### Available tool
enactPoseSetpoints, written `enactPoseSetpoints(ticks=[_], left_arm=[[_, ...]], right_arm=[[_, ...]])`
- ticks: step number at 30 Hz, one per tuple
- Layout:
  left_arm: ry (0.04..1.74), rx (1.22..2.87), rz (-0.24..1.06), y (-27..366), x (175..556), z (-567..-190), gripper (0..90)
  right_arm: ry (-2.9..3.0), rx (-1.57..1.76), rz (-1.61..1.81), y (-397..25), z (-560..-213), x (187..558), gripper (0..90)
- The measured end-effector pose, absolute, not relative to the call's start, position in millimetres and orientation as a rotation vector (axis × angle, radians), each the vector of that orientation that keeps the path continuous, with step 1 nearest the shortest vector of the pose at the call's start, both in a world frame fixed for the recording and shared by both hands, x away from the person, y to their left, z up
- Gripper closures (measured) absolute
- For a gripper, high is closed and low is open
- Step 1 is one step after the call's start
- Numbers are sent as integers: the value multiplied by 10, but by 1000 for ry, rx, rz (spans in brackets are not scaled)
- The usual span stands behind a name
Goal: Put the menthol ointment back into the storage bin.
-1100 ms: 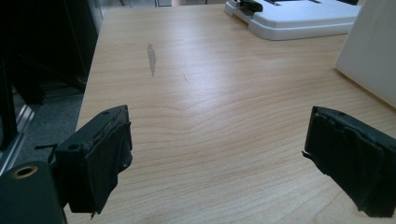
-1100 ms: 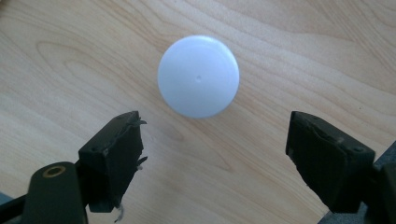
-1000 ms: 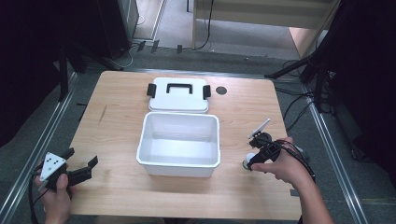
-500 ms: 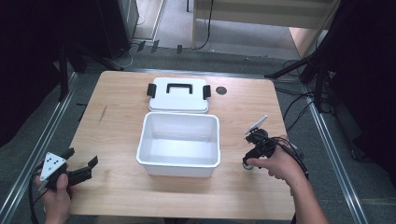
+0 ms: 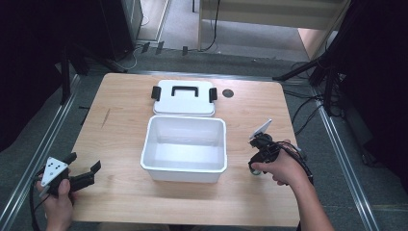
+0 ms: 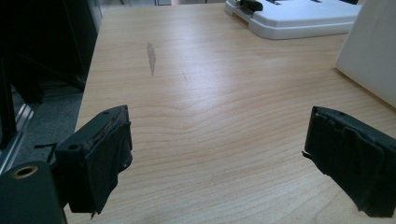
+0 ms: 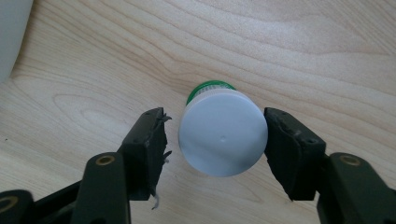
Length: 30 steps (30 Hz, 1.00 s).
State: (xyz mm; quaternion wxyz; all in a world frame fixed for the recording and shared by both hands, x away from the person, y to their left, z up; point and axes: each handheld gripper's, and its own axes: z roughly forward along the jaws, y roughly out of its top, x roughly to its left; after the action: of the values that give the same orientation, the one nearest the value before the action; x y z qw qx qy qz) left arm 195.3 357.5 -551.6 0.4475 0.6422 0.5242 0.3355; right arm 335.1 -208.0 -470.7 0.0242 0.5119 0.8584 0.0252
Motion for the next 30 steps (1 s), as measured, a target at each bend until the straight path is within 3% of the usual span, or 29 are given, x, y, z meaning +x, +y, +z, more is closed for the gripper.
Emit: enactPoseSetpoints(ticks=[6,30], left_arm=[[1298,1589,831,3576,1953,-5515,82],[1302,1582,831,3577,1956,-5517,82]], right_arm=[[2644,1580,48,-2069,-4709,3359,513],[2698,1513,79,-1940,-4343,3385,516]])
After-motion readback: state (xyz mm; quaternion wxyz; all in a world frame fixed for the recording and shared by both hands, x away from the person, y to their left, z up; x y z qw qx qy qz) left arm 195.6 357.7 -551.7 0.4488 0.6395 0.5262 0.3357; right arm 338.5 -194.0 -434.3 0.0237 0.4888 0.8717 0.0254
